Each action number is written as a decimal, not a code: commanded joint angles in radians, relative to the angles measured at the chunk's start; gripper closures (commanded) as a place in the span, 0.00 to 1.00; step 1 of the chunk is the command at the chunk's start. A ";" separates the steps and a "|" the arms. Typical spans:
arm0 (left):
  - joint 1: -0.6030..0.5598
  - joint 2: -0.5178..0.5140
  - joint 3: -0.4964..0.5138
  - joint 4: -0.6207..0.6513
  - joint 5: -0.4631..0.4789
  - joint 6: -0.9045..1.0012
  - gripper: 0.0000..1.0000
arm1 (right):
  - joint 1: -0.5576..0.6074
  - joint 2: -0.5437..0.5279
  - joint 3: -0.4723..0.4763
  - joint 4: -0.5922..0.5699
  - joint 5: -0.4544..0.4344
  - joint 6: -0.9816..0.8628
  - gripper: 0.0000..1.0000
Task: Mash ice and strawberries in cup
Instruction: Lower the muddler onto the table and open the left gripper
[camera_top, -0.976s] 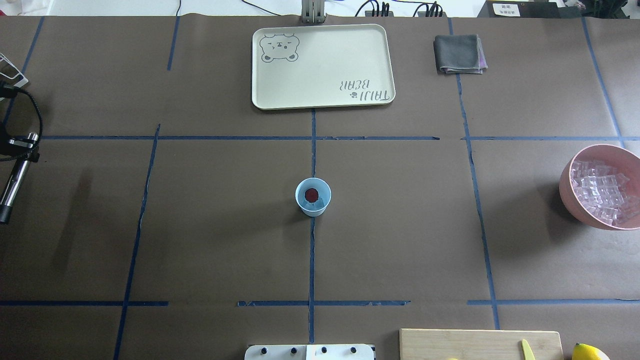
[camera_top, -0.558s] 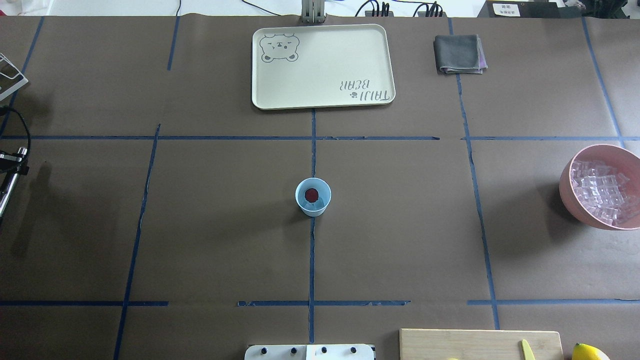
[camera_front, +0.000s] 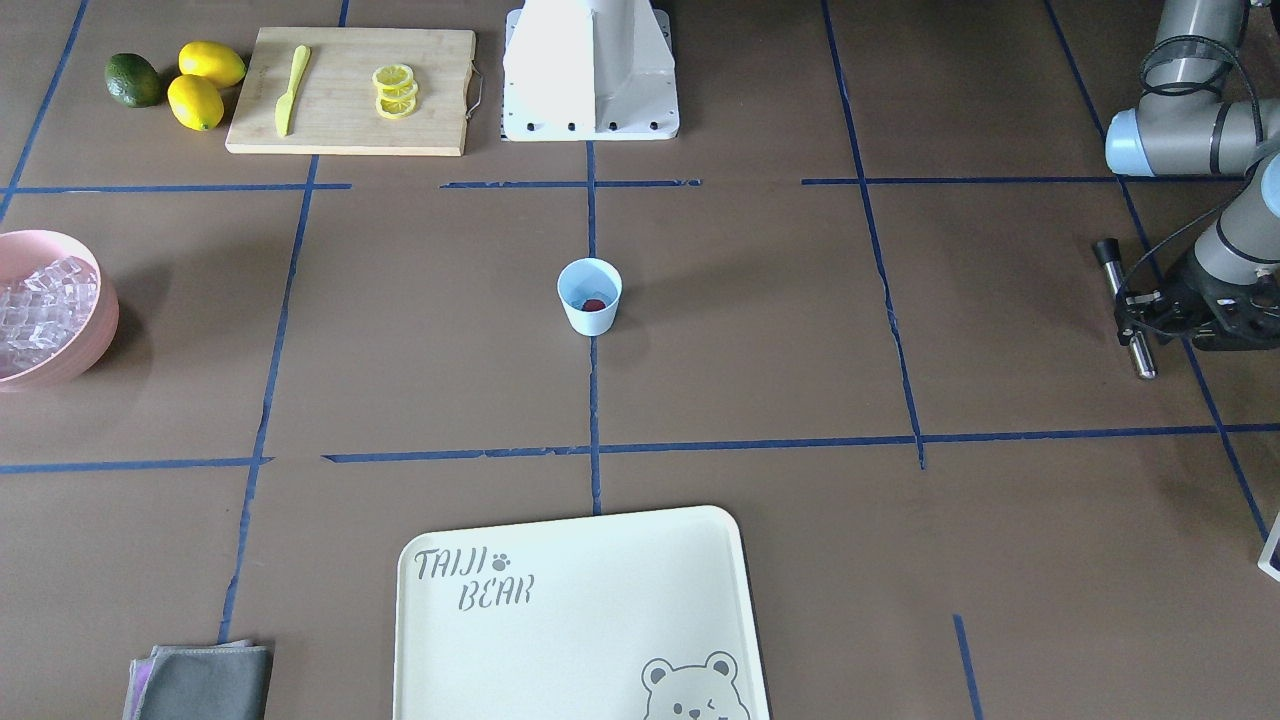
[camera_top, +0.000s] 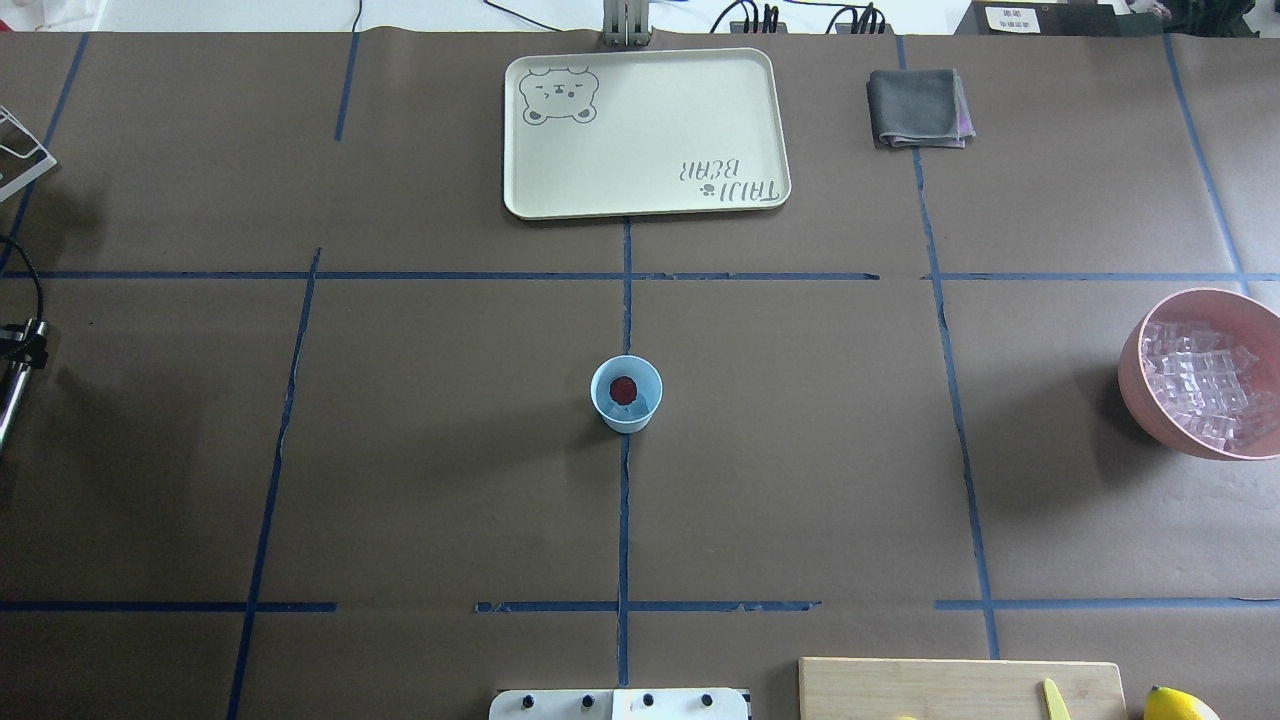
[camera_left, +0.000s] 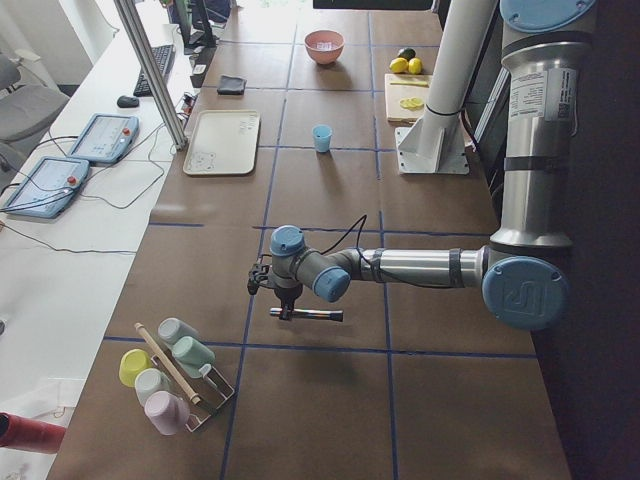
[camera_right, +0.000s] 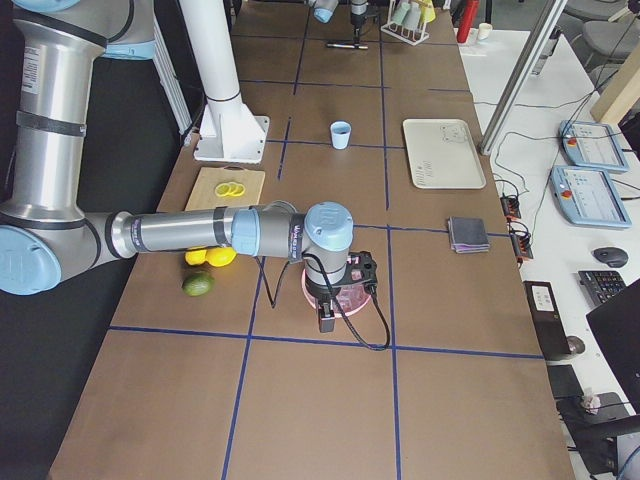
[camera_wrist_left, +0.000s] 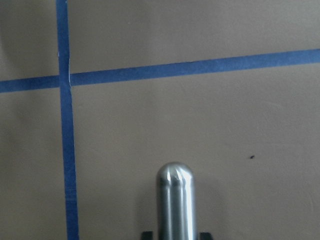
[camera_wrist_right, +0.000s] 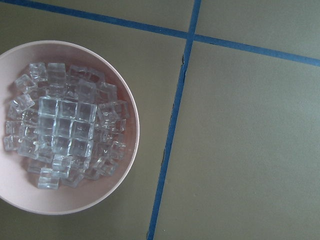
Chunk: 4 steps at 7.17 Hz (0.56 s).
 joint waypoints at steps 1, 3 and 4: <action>0.001 -0.002 -0.004 -0.001 -0.001 0.001 0.00 | 0.000 0.000 0.000 0.000 0.000 0.000 0.00; -0.095 -0.008 -0.012 0.012 -0.126 0.078 0.00 | 0.000 0.000 0.000 0.000 0.000 0.000 0.00; -0.190 -0.015 -0.017 0.101 -0.174 0.255 0.00 | 0.000 0.000 0.000 0.000 0.000 0.000 0.00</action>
